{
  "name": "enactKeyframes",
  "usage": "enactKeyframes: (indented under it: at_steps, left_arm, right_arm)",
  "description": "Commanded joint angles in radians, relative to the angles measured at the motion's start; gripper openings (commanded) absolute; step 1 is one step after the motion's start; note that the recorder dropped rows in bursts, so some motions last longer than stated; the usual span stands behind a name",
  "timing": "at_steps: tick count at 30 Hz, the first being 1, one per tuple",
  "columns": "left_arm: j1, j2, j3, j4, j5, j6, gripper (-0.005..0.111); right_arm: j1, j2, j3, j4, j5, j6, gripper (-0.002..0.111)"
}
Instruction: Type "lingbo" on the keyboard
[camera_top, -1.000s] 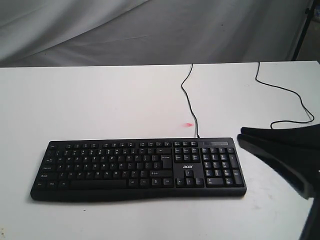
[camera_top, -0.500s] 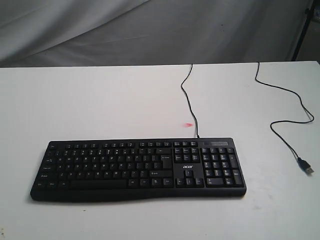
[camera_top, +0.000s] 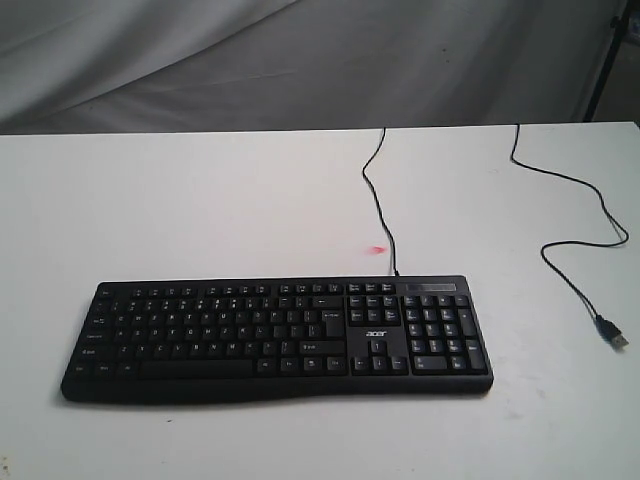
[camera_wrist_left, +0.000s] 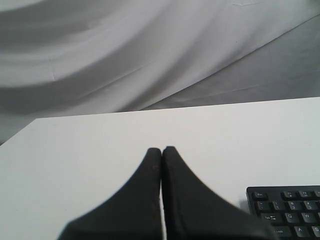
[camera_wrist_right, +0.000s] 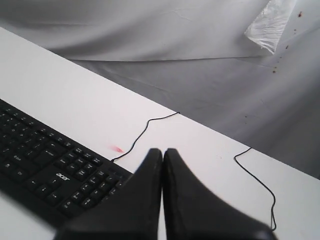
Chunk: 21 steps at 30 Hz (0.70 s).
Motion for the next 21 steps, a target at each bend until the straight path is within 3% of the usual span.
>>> enactKeyframes:
  at_steps: [1, 5, 10, 21]
  left_arm:
    - [-0.004, 0.003, 0.005, -0.001, -0.004, -0.003, 0.001]
    - [-0.004, 0.003, 0.005, -0.001, -0.004, -0.003, 0.001]
    - [-0.004, 0.003, 0.005, -0.001, -0.004, -0.003, 0.001]
    - [-0.004, 0.003, 0.005, -0.001, -0.004, -0.003, 0.001]
  right_arm:
    - [-0.006, -0.006, 0.060, -0.056, -0.070, 0.083, 0.000]
    - [-0.006, -0.006, 0.155, -0.266, -0.248, 0.267, 0.000]
    - [-0.006, -0.006, 0.155, -0.266, -0.129, 0.269, 0.000]
    - [-0.006, -0.006, 0.155, -0.266, -0.129, 0.269, 0.000]
